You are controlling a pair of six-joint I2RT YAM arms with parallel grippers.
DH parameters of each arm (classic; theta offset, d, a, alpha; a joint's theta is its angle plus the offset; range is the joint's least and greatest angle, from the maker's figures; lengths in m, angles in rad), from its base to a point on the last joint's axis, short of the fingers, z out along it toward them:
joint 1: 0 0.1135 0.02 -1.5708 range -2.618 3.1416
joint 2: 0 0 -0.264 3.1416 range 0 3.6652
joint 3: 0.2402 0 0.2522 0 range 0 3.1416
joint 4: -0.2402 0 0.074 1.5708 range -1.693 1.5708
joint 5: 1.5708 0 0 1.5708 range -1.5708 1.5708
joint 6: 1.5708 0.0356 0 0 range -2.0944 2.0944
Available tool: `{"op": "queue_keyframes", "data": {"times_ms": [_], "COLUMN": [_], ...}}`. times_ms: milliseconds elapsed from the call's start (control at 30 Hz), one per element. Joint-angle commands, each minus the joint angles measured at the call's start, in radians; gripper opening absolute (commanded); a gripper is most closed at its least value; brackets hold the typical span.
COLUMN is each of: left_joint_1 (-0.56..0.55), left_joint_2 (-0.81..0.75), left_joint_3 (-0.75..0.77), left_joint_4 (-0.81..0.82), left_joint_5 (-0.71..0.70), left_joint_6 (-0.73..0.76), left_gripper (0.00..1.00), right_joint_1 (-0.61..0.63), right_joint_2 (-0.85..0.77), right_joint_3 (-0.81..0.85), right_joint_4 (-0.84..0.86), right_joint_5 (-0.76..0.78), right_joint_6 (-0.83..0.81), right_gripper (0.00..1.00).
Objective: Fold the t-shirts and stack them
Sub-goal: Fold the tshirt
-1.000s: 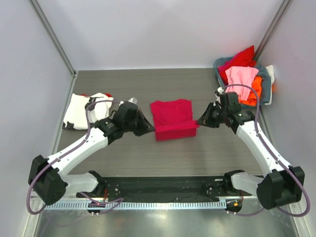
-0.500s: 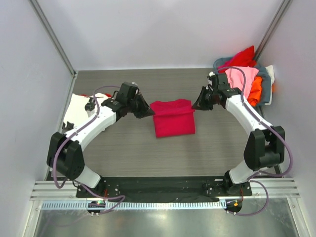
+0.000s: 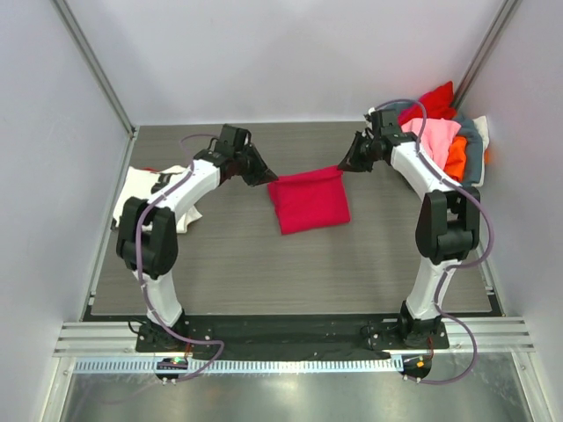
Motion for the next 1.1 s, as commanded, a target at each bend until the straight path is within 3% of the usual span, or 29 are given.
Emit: {"op": "queue_keyframes", "data": {"times_ms": [0,300,367,400,433,467,533,567,700,833,1067], "left_joint_1": [0.029,0.079,0.089,0.095,0.099,0.104,0.118,0.121,0.127,0.125,0.101], "left_joint_2": [0.055,0.167,0.19,0.201,0.213,0.239,0.273,0.288,0.253,0.187,0.092], "left_joint_3": [0.085,0.178,0.181,0.184,0.189,0.186,0.213,0.229,0.2,0.039,-0.153], "left_joint_4": [0.029,0.049,0.064,0.078,0.091,0.12,0.148,0.147,0.137,0.187,0.233], "left_joint_5": [0.041,0.022,0.016,0.01,0.009,0.013,0.012,0.018,-0.002,0.004,0.027], "left_joint_6": [0.015,0.011,0.006,0.005,-0.002,0.0,0.012,0.024,0.043,0.023,0.024], "left_gripper": [0.0,0.0,0.01,0.06,0.17,0.39,0.6,0.81,0.86,0.83,0.78], "right_joint_1": [-0.012,-0.011,-0.012,-0.012,-0.014,-0.014,-0.022,-0.026,-0.042,-0.051,-0.037], "right_joint_2": [0.066,0.285,0.311,0.332,0.343,0.349,0.363,0.36,0.282,0.202,0.107], "right_joint_3": [0.121,0.315,0.342,0.35,0.361,0.361,0.365,0.362,0.242,0.03,-0.24], "right_joint_4": [0.051,0.062,0.071,0.077,0.095,0.111,0.14,0.144,0.213,0.347,0.408], "right_joint_5": [-0.006,-0.058,-0.064,-0.064,-0.06,-0.052,-0.044,-0.044,-0.024,-0.11,-0.138], "right_joint_6": [0.0,0.02,0.02,0.02,0.019,0.02,0.02,0.017,-0.01,-0.004,0.008], "right_gripper": [0.05,0.07,0.16,0.27,0.42,0.63,0.73,0.78,0.79,0.74,0.66]}}
